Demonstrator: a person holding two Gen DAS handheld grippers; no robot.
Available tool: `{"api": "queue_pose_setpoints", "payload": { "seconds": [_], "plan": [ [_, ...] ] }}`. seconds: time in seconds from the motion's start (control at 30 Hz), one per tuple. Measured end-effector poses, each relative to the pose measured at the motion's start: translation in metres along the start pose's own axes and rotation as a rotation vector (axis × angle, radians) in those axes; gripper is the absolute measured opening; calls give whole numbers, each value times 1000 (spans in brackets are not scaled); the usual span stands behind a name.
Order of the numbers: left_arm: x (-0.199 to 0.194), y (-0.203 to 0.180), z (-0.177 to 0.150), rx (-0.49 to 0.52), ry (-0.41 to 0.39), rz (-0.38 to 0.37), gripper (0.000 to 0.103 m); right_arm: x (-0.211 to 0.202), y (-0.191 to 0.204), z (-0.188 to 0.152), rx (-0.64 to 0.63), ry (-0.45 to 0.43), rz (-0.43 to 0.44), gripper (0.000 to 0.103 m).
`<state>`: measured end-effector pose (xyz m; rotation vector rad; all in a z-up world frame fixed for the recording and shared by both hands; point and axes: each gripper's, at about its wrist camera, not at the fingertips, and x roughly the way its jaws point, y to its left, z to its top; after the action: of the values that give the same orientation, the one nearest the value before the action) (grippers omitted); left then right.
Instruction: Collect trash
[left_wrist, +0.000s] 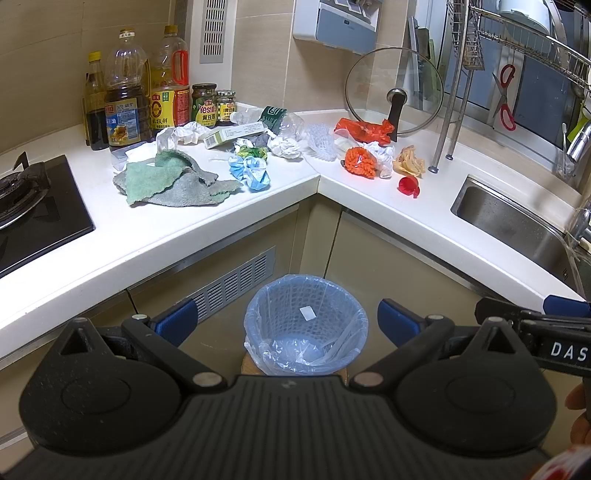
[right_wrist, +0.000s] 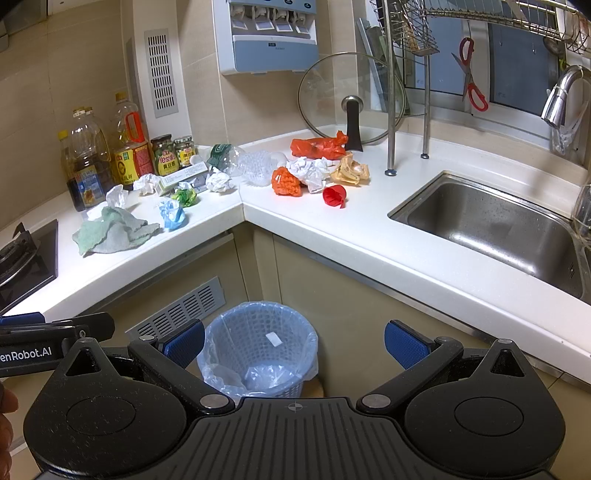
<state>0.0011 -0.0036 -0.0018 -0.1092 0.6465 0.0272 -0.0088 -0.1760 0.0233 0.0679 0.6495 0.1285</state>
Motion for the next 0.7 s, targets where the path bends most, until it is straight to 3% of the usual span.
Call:
{"api": "queue_pose_setpoints", "payload": {
  "seconds": [0.7],
  "plan": [
    [1, 3, 1, -8, 5, -2, 103, 0, -3, 1, 4, 0, 1, 103]
  ]
}}
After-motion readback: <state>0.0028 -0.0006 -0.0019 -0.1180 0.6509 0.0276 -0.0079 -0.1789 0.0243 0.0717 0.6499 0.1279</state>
